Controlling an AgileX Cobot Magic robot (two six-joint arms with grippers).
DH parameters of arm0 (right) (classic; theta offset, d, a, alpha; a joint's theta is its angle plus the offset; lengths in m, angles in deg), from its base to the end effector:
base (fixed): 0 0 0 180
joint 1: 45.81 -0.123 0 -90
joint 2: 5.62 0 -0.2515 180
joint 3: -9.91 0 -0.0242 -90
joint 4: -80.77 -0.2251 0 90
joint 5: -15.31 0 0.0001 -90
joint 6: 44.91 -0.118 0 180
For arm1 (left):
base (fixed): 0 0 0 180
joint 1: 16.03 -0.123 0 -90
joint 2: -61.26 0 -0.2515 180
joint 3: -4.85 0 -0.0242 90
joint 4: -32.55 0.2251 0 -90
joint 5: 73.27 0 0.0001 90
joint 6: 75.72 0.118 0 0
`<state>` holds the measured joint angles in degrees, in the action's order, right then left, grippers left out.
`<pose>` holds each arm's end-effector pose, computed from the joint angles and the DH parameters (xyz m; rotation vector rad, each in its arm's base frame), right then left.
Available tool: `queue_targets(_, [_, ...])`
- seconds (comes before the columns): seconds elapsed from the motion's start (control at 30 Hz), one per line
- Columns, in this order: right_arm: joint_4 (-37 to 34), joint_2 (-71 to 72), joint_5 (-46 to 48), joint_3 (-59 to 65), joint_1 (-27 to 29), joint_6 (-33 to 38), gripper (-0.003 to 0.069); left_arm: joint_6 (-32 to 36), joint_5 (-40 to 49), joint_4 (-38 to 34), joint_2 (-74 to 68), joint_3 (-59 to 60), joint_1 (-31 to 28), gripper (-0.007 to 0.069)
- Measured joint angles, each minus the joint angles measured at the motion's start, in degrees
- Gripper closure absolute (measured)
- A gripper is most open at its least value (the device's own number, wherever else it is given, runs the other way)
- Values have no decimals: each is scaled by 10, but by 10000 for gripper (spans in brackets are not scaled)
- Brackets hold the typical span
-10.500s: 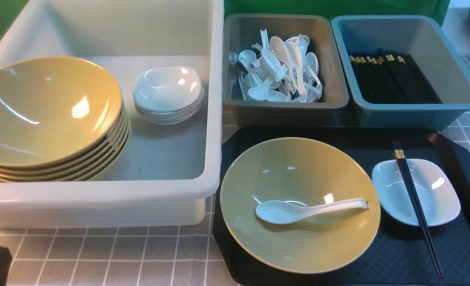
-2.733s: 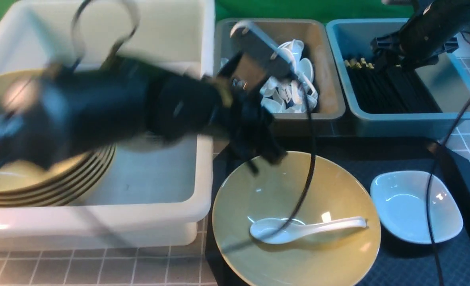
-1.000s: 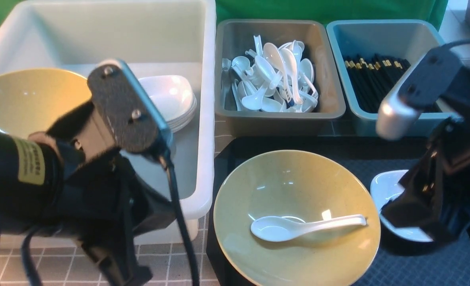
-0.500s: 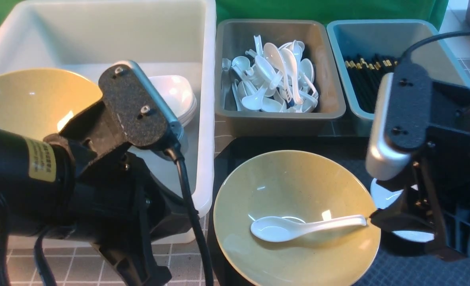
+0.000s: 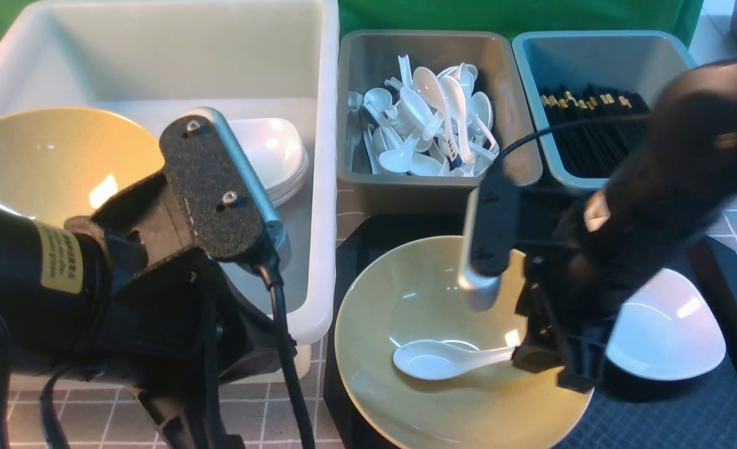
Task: On grey table put chopsticks spoon bowls plates into blue grey white boxes.
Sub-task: 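Reach down and grasp the white spoon resting in the bowl with the right gripper, then place the white spoon into the bin of spoons with the right gripper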
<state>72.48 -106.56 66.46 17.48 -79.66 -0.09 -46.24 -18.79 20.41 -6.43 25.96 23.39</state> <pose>0.2501 0.1837 0.2116 -1.6813 2.2061 0.1307 0.1413 -0.1423 0.2921 1.3467 2.1093 -0.3387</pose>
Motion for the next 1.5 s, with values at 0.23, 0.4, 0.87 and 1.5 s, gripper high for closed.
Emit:
queue_targets(0.23, [52, -107, 5, -58, 0, 21, 249, 2, -22, -2, -27, 0, 0, 632])
queue_targets(0.4, [54, -150, 60, -91, 0, 33, 305, 2, -24, -2, -47, 0, 0, 632])
queue_targets(0.87, [55, -149, 150, -236, 11, -3, 547, -39, -54, 17, -105, -36, -82, 632])
queue_targets(1.5, [53, -306, -294, -385, 133, -365, 442, 115, -115, -123, -209, -148, -194, 632])
